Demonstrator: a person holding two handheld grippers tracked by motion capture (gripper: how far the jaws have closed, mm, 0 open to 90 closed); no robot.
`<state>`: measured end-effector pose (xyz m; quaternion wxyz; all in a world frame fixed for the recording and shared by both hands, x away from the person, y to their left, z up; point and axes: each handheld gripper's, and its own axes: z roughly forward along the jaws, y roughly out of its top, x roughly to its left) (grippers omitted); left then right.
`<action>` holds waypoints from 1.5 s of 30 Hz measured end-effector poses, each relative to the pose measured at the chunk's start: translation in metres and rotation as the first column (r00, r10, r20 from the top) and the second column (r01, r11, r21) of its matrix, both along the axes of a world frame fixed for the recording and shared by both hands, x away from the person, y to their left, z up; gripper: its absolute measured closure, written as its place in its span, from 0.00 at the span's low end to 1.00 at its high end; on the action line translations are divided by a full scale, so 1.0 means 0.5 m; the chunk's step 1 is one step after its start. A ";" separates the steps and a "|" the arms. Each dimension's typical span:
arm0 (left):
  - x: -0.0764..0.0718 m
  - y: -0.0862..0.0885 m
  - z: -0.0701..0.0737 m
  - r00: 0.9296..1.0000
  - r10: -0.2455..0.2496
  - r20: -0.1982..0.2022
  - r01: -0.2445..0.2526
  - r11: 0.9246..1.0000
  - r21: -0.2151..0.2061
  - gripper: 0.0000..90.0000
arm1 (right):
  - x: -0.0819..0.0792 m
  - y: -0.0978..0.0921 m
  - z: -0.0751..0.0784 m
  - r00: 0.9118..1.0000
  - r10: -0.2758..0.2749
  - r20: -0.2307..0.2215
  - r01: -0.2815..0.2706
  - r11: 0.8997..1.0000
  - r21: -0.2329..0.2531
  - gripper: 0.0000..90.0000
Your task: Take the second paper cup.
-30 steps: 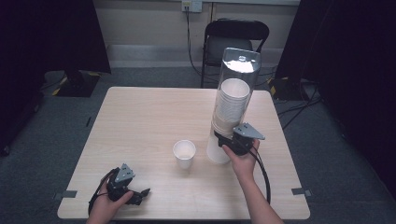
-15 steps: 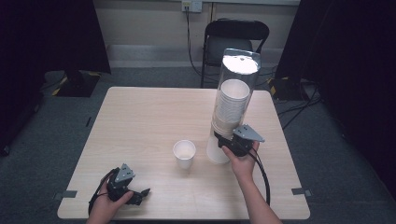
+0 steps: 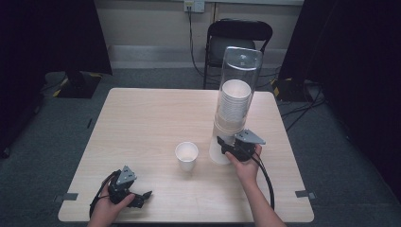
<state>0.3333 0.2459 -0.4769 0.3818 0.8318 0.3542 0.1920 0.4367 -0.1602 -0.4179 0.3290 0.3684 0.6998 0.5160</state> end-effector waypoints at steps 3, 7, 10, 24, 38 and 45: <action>0.000 0.000 0.000 1.000 0.000 0.000 0.000 1.000 0.000 0.00 | 0.001 -0.003 -0.002 1.000 0.007 0.005 -0.007 1.000 -0.005 0.41; 0.000 0.000 0.000 1.000 -0.001 0.001 0.001 1.000 0.001 0.00 | -0.001 -0.003 -0.007 1.000 0.005 0.022 -0.005 1.000 0.001 0.41; 0.000 0.000 0.000 1.000 0.000 0.001 0.000 1.000 0.002 0.00 | -0.003 -0.002 -0.010 0.999 0.002 0.032 -0.002 1.000 0.004 0.41; -0.001 0.000 0.000 1.000 -0.001 0.001 0.001 1.000 0.002 0.00 | -0.005 0.005 -0.054 0.997 0.021 -0.073 -0.027 0.996 -0.088 0.41; 0.001 0.000 0.000 1.000 0.001 -0.001 -0.001 1.000 0.002 0.00 | -0.011 -0.044 -0.063 0.978 0.046 -0.203 -0.074 0.988 -0.133 0.40; 0.001 0.000 0.000 1.000 0.001 -0.001 -0.001 1.000 0.002 0.00 | -0.025 -0.073 -0.070 0.975 0.024 -0.219 -0.058 0.987 -0.147 0.40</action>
